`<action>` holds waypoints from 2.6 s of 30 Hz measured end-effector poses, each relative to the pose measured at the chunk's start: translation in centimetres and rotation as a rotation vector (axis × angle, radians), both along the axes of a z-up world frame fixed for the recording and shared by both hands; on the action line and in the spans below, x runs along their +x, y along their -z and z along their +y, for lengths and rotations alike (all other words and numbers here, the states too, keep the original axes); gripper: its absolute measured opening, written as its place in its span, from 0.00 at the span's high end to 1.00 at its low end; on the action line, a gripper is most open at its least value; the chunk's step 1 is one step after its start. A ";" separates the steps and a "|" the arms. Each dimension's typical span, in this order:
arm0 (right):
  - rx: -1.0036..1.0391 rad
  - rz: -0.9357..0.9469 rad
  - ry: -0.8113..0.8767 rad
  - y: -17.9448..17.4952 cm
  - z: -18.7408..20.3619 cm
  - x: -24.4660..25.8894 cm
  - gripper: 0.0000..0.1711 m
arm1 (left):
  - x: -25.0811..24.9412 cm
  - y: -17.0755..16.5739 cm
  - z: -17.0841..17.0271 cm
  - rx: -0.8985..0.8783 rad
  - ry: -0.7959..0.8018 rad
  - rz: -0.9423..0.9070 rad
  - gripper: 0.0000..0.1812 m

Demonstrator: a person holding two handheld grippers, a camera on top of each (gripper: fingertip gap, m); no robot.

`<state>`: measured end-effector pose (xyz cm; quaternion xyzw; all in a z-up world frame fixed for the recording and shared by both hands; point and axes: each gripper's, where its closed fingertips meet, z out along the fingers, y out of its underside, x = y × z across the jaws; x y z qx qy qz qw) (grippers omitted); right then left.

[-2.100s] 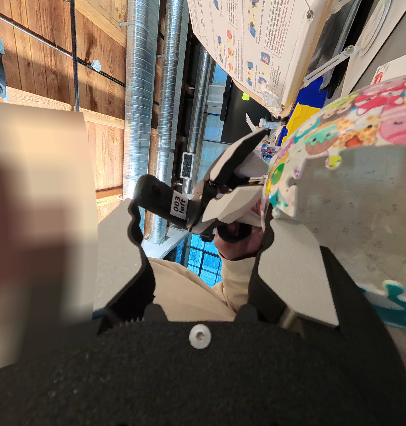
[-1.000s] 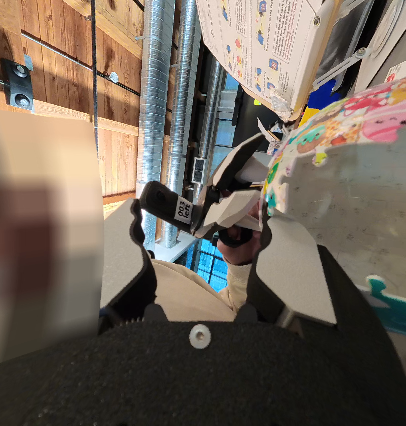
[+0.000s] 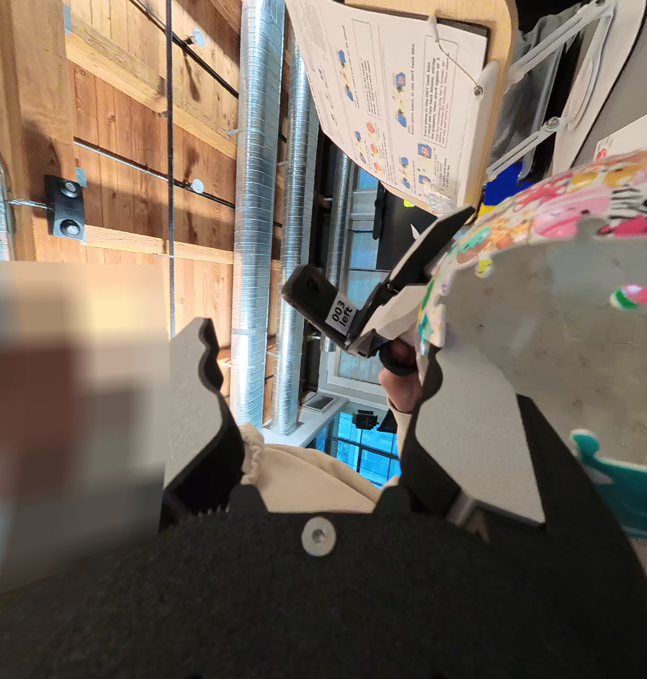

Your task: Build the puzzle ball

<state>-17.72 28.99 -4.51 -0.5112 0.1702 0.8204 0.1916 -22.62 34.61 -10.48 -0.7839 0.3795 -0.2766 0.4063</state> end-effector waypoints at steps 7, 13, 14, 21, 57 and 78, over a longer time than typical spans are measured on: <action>0.062 -0.154 -0.040 0.0 -1.3 -0.3 0.35 | -0.3 -0.2 -0.1 -0.019 -0.003 -0.036 0.62; 0.008 -0.146 -0.025 0.8 -0.9 1.2 0.37 | 0.1 0.4 -0.3 -0.042 0.006 -0.054 0.63; 0.005 -0.145 -0.026 0.9 -0.7 1.3 0.37 | 0.2 0.4 -0.4 -0.046 0.006 -0.059 0.63; 0.025 -0.134 -0.016 0.9 0.8 2.4 0.38 | 0.0 0.4 -0.7 -0.041 0.000 -0.052 0.63; 0.716 -1.495 -0.168 14.8 -3.0 1.1 0.41 | 1.4 4.8 -5.8 -0.165 0.547 0.047 0.40; 1.284 -1.633 -0.826 12.4 0.0 4.1 0.37 | 0.7 7.2 -8.9 -0.224 0.371 -0.008 0.42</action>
